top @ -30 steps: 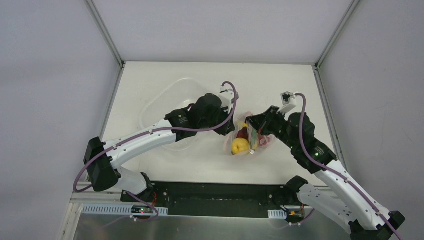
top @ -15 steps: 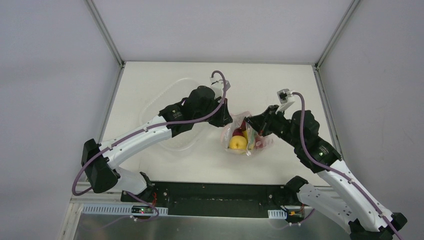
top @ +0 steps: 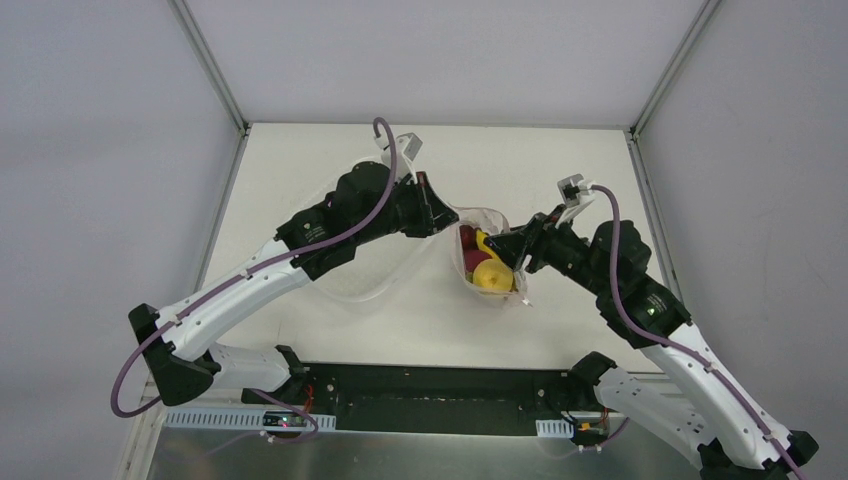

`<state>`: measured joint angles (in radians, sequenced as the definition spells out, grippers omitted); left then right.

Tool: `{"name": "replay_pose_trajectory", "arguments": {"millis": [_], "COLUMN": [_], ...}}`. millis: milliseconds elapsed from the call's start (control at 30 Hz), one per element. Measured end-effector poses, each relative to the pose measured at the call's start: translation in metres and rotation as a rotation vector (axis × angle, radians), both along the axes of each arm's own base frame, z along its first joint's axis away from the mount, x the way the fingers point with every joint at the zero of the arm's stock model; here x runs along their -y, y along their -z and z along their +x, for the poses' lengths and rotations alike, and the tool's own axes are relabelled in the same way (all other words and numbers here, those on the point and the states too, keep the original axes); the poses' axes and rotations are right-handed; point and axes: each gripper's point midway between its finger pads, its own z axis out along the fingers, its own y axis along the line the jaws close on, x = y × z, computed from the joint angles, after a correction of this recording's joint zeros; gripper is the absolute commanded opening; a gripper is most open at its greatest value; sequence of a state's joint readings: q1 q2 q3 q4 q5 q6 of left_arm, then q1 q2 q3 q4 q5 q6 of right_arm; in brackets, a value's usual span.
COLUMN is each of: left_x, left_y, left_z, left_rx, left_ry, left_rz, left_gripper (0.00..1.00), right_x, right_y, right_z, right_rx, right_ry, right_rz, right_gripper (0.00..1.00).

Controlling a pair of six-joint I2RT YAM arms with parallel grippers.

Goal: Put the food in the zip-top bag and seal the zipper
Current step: Zip the zipper food storage bag at the center of the board.

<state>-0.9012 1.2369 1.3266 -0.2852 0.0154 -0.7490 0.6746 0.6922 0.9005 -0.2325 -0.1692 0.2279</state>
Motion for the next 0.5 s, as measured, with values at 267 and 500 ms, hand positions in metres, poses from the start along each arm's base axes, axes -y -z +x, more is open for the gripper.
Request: {"name": "replay_pose_trajectory", "arguments": {"millis": [267,500], "left_x": [-0.016,-0.023], "left_y": [-0.007,-0.005], "left_z": [0.01,0.023], "left_rx": [-0.041,-0.076], "left_ry": [-0.107,-0.163], "left_rz": [-0.074,-0.123], "left_gripper": [0.0,0.0], "right_x": [0.02,0.044], "right_y": [-0.034,-0.041], "right_z": [-0.019,-0.037], "right_rx": [0.139,0.271], "right_ry": [0.01,0.042], "right_rz": [0.064,0.094], "right_gripper": [0.76,0.77]}}
